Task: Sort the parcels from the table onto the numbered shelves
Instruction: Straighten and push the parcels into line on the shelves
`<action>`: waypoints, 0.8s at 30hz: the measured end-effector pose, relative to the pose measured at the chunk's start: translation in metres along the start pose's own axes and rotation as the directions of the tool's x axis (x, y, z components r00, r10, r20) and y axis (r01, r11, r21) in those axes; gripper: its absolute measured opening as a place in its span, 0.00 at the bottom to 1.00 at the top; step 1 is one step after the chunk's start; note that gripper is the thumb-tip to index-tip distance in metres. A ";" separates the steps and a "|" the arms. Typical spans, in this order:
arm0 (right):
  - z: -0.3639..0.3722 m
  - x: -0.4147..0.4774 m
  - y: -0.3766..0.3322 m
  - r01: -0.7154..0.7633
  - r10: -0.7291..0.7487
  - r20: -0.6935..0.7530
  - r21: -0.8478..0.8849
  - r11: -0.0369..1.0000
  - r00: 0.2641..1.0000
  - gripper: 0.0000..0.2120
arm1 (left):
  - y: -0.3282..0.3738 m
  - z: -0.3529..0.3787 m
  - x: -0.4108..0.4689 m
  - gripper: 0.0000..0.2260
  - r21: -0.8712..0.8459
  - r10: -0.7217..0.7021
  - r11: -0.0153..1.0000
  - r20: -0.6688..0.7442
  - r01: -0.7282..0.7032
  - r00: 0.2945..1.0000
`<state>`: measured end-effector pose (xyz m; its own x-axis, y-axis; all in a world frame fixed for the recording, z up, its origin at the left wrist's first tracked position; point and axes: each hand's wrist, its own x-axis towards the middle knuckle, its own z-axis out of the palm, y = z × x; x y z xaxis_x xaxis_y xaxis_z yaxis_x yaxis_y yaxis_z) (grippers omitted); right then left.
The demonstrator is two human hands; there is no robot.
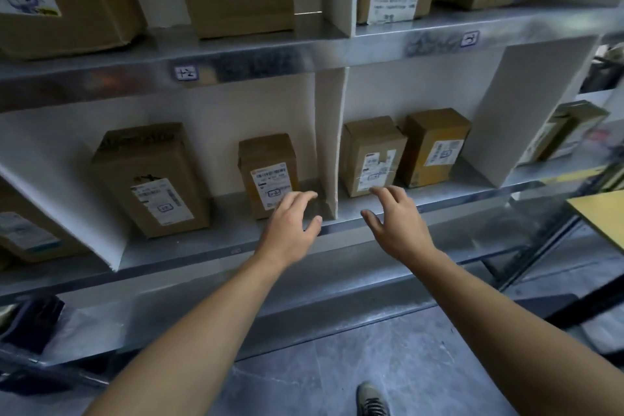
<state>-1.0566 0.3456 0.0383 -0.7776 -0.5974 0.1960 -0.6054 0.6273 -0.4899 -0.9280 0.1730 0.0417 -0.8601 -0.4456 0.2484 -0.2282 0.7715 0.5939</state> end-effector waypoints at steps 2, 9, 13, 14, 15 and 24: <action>-0.011 0.012 0.018 -0.004 0.005 -0.028 0.015 1.000 1.000 0.24 | 0.015 0.011 0.015 0.19 -0.018 0.040 0.999 0.008 -0.040 0.999; -0.047 0.084 0.074 0.041 -0.036 -0.089 0.061 0.997 0.995 0.22 | 0.068 0.068 0.079 0.19 -0.001 0.130 0.991 -0.038 -0.130 0.991; -0.057 0.129 0.094 0.137 -0.136 -0.022 0.081 0.987 0.990 0.24 | 0.085 0.084 0.118 0.20 0.004 0.041 0.999 -0.148 -0.041 0.988; -0.058 0.138 0.097 0.146 -0.147 0.001 0.095 0.985 0.989 0.23 | 0.087 0.086 0.126 0.20 0.008 -0.002 1.000 -0.162 0.003 0.987; -0.059 0.146 0.099 0.160 -0.163 0.016 0.110 0.981 0.987 0.23 | 0.089 0.088 0.134 0.20 0.013 -0.051 0.998 -0.168 0.054 0.984; -0.048 0.196 0.111 0.333 -0.355 0.109 0.179 0.926 0.929 0.25 | 0.086 0.099 0.175 0.24 0.152 -0.236 0.950 -0.226 0.274 0.945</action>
<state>-1.2847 0.3221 0.0634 -0.4886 -0.8317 0.2637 -0.7891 0.2922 -0.5404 -1.1429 0.2061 0.0606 -0.6561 -0.7058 0.2672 -0.5213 0.6798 0.5159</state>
